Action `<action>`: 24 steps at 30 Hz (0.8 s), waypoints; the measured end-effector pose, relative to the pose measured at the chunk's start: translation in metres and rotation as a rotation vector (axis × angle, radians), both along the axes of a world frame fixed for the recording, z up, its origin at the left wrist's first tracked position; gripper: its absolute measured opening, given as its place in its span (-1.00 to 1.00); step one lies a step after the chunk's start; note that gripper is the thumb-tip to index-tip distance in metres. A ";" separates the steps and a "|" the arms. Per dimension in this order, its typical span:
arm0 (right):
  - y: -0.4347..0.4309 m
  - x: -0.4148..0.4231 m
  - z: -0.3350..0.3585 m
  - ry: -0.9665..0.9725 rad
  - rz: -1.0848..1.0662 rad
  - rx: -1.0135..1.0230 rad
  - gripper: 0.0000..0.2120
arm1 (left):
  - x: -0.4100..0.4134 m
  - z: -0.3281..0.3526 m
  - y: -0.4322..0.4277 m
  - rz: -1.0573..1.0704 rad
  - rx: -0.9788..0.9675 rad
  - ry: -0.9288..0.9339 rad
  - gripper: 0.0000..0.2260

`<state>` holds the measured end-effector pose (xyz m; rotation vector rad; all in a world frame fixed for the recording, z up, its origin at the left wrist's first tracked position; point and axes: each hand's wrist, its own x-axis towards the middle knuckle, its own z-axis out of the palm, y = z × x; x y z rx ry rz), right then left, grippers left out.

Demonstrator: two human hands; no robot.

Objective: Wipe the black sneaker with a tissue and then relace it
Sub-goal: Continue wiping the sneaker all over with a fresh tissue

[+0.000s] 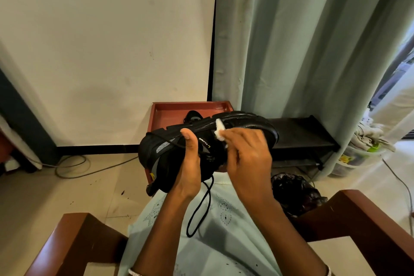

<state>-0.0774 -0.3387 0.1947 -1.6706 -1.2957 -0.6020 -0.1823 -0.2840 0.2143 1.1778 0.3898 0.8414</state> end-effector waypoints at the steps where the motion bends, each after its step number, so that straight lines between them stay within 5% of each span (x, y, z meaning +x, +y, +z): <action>1: 0.001 0.008 0.001 -0.005 -0.042 0.002 -0.83 | 0.001 0.000 0.000 0.004 -0.012 -0.010 -0.26; 8: -0.019 0.012 -0.009 0.075 -0.003 0.042 -0.81 | 0.003 -0.001 0.002 0.067 -0.069 0.008 -0.31; 17: -0.012 -0.009 -0.033 0.154 0.035 0.173 -0.87 | -0.002 0.005 0.013 -0.024 -0.310 -0.048 -0.12; 24: 0.006 0.000 -0.016 0.185 0.049 0.250 -0.84 | 0.004 0.017 0.022 -0.230 -0.419 -0.097 -0.56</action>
